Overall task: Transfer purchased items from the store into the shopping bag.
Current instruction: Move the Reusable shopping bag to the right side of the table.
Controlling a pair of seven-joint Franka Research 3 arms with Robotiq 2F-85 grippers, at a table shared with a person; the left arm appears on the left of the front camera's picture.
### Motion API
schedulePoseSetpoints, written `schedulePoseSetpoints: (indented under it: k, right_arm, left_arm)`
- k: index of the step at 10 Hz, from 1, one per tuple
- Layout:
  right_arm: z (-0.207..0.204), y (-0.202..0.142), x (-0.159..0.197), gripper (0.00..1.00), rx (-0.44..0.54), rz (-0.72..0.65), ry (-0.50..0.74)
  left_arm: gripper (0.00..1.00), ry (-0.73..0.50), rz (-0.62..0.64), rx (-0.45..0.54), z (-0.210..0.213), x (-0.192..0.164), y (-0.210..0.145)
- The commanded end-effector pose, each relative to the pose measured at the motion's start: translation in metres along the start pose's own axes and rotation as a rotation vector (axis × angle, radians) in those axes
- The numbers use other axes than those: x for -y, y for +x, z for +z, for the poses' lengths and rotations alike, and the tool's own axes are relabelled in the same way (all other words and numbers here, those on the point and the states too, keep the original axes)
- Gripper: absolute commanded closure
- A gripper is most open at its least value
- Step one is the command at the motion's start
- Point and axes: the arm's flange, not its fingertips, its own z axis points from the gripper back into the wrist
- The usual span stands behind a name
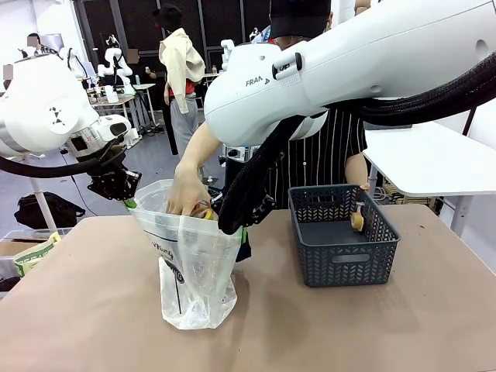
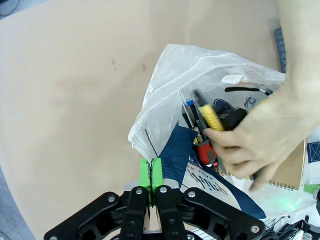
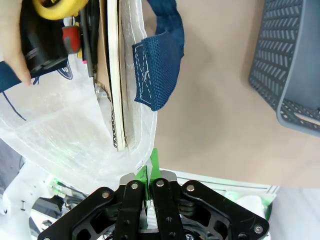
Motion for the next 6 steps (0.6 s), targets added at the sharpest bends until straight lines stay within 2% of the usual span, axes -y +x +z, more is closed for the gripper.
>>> schedulePoseSetpoints:
  k: [1,6]
  right_arm:
    - [-0.0005,-0.0044,0.0038,1.00,-0.001,0.007,0.014]
    - [-0.0005,-0.0044,0.0038,1.00,-0.001,0.007,0.014]
  left_arm:
    - [1.00,-0.002,0.007,0.013,0.0006,-0.0022,-0.0040]
    - [1.00,-0.002,0.007,0.013,0.0006,-0.0022,-0.0040]
